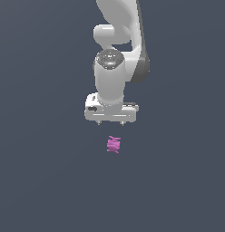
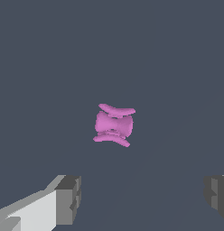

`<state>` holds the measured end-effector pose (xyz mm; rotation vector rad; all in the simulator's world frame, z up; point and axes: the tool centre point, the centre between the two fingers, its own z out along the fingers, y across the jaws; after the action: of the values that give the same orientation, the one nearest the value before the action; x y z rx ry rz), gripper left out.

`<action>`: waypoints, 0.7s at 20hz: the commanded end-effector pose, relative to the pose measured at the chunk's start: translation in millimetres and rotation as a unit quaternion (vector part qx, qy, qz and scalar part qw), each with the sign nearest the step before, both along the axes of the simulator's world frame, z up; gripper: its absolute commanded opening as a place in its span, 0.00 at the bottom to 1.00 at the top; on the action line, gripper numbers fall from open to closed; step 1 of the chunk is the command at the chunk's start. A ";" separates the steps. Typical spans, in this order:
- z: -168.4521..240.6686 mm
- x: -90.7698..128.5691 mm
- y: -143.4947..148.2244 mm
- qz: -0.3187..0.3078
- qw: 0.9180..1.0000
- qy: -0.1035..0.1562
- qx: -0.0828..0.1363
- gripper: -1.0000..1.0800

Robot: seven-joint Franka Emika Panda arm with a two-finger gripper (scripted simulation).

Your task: Pick up the object and move it to a goal position.

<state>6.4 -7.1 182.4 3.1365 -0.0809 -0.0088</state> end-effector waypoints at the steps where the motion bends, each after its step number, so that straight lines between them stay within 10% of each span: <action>1: -9.5 3.8 1.5 -0.008 1.000 0.000 0.000 0.96; 14: -82.3 28.5 12.7 -0.074 0.997 -0.003 0.002 0.96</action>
<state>32.7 4.7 106.2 3.1269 -0.2946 -0.0039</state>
